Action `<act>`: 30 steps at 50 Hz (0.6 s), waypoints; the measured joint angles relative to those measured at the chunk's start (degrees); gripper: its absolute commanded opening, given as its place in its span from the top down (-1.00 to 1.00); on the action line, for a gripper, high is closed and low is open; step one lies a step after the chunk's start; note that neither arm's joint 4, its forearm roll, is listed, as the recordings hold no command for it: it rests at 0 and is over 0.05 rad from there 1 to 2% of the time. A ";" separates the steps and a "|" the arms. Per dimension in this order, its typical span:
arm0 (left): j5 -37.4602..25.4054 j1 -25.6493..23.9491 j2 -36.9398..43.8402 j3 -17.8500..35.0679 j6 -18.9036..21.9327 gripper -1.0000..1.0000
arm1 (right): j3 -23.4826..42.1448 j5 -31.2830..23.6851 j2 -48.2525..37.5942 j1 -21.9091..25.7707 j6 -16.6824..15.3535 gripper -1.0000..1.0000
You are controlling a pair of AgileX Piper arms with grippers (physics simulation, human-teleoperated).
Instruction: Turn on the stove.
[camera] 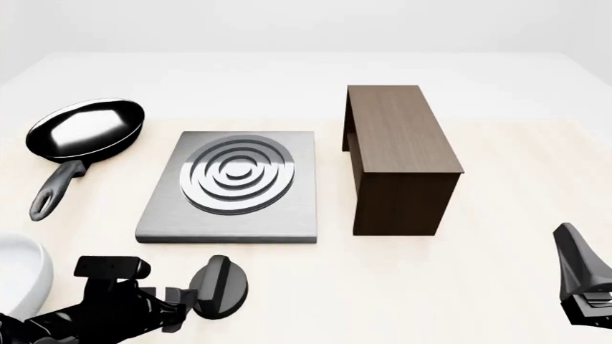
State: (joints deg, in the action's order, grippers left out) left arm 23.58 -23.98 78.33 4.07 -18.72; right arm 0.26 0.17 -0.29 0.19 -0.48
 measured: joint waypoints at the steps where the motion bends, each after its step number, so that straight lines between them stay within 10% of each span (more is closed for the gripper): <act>1: 0.31 -0.22 0.09 -0.09 -0.12 -1.00 | 0.00 0.00 0.00 0.00 0.00 -1.00; 30: 4.00 -6.80 2.15 -0.35 0.47 -1.00 | 0.00 0.00 0.00 0.00 0.00 -1.00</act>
State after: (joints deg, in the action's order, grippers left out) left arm 27.58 -30.78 80.48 3.71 -18.25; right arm 0.26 0.17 -0.29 0.19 -0.48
